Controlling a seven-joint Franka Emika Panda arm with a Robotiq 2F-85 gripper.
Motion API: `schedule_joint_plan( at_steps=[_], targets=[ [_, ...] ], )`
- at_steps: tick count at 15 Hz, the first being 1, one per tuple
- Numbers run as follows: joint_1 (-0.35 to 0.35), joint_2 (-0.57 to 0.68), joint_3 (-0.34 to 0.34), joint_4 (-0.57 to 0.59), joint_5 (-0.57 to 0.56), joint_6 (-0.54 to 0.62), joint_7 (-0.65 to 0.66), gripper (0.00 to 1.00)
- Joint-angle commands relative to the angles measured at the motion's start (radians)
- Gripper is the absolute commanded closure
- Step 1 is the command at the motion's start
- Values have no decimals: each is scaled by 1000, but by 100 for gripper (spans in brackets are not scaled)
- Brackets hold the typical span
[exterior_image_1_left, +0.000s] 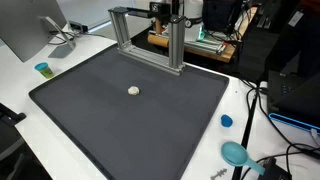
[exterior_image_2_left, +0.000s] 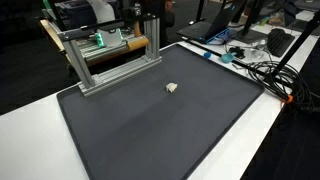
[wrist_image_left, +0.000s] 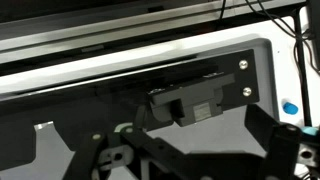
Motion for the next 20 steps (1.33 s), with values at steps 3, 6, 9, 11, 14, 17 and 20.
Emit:
schedule_joint_plan(
  at_steps=[3, 6, 9, 11, 14, 17, 20],
  targets=[
    [-22, 2, 19, 2, 7, -3, -7, 0],
    [-22, 2, 19, 2, 7, -3, -7, 0],
    [-22, -12, 20, -5, 20, -9, 1, 0],
    [-33, -84, 50, -61, 17, 46, 73, 0],
    [-46, -192, 129, -145, -48, 135, 180, 0],
    [-34, -278, 174, -206, -95, 170, 171, 0],
    [-21, -244, 163, -172, -64, 136, 147, 0]
  ],
)
